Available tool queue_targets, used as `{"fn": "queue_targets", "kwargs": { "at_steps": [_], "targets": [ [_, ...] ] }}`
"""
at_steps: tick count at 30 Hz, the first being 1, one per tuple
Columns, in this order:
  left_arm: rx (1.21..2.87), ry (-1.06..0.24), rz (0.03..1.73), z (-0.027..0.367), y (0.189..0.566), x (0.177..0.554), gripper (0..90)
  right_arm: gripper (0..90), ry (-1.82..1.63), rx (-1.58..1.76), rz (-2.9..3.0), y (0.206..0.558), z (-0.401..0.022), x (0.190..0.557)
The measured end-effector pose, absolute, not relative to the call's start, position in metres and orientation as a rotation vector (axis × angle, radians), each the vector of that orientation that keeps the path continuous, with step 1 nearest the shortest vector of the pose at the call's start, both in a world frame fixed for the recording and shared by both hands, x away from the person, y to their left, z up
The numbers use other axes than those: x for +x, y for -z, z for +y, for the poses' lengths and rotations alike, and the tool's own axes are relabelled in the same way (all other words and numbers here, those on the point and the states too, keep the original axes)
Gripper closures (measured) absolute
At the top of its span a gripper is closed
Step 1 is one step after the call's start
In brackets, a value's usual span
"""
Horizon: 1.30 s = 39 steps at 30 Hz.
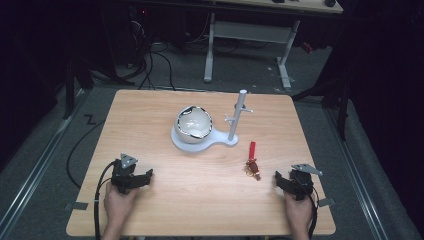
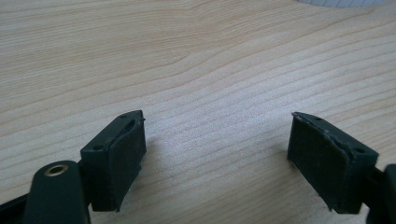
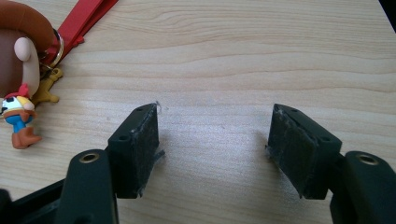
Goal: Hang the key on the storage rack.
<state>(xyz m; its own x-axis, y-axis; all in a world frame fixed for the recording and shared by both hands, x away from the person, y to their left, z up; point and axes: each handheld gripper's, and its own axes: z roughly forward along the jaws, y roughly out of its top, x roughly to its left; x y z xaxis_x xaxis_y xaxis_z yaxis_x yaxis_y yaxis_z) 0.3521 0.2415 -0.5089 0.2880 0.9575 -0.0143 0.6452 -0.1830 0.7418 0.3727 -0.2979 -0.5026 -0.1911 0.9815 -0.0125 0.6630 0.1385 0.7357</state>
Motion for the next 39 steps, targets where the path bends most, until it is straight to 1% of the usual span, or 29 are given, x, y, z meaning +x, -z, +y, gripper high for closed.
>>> {"fn": "queue_targets", "kwargs": {
  "at_steps": [28,33,36,39],
  "targets": [
    [1.901,-0.612,1.44,0.2433,0.5087,0.3531,19.8,33.6,-0.822,1.579,1.911,0.5025,-0.2967,0.3725],
    [1.902,-0.615,1.44,0.2432,0.5088,0.3531,19.8,36.3,-0.832,1.573,1.918,0.5024,-0.2968,0.3716],
    [1.902,-0.614,1.44,0.2432,0.5087,0.3531,19.9,40.3,-0.835,1.563,1.918,0.5024,-0.2967,0.3715],
    [1.906,-0.617,1.44,0.2431,0.5087,0.3531,19.8,41.6,-0.836,1.567,1.918,0.5019,-0.2961,0.3711]
  ]
}}
